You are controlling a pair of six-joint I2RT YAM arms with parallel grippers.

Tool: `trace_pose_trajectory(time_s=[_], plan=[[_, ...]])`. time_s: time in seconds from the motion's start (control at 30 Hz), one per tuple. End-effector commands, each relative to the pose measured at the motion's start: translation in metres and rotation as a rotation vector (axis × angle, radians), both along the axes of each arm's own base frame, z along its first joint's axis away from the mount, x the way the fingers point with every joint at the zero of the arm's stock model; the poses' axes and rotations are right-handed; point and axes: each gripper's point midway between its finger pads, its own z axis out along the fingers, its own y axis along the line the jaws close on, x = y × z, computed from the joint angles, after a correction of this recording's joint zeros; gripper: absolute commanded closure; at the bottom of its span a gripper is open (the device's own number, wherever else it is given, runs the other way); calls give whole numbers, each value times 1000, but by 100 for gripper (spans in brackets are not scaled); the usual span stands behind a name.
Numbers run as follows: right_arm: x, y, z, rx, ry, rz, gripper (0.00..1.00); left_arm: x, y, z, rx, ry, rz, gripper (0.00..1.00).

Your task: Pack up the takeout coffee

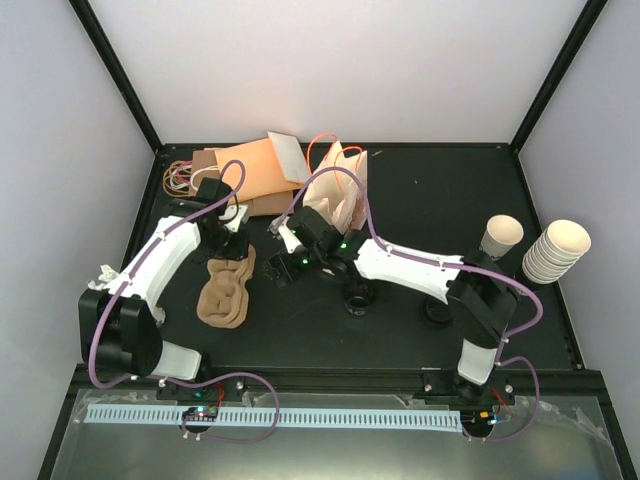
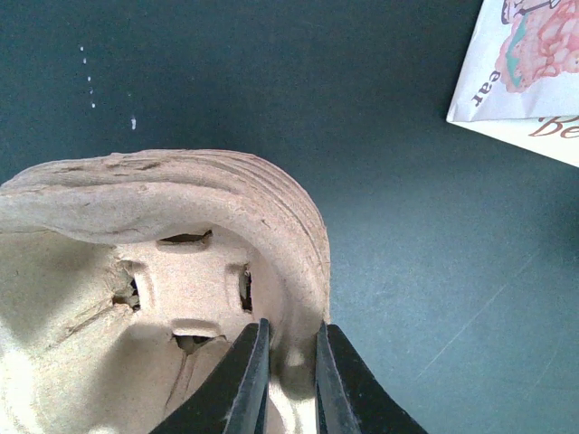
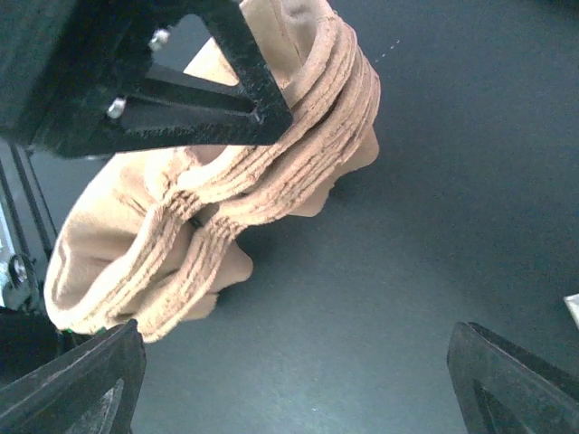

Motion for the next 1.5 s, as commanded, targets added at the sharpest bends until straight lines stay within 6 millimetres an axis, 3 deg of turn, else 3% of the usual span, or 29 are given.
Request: trace_pose_trajectory(time_s=[0.0, 0.47, 0.8, 1.07, 1.47], plan=[[2, 23, 11, 114, 97, -56, 8, 9, -9, 15, -42, -32, -9, 98], [16, 49, -22, 316, 318, -282, 12, 13, -21, 9, -108, -19, -18, 99], [18, 45, -49, 306, 350, -337, 17, 13, -23, 6, -115, -8, -24, 98], [22, 35, -60, 279, 351, -400, 19, 13, -21, 7, -108, -12, -23, 98], [23, 41, -66, 274, 362, -394, 27, 12, -20, 6, -100, -13, -24, 98]])
